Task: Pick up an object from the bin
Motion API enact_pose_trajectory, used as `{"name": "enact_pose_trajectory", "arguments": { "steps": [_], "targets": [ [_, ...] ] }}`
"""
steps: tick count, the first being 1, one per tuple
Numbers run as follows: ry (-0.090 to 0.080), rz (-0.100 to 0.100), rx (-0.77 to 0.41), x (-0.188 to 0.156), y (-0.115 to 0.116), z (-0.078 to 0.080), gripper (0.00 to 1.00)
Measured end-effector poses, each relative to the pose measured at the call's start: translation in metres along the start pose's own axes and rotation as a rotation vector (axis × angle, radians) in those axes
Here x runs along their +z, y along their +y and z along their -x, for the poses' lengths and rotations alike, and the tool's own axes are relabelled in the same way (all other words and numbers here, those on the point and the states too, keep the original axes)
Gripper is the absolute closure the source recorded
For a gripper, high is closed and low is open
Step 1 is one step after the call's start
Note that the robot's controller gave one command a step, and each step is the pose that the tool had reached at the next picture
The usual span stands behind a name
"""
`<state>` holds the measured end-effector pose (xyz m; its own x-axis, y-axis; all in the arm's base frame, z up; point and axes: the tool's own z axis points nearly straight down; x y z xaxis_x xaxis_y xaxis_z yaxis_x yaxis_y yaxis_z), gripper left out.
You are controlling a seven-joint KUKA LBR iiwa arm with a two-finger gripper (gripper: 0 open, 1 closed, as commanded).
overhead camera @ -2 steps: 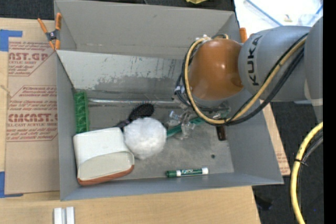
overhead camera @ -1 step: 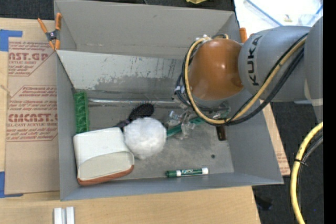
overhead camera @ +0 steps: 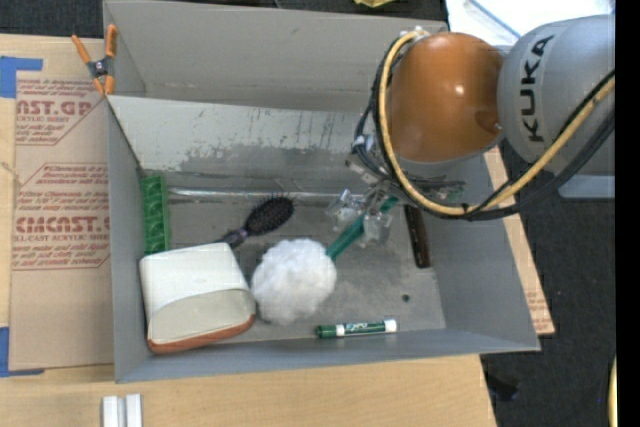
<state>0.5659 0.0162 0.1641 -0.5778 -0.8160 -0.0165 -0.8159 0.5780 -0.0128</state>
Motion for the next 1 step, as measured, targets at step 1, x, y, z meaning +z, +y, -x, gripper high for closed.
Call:
{"name": "enact_pose_trajectory", "arguments": {
  "steps": [1],
  "targets": [
    [-0.004, -0.007, 0.003, -0.0596, -0.0039, 0.0000, 1.00]
  ]
}}
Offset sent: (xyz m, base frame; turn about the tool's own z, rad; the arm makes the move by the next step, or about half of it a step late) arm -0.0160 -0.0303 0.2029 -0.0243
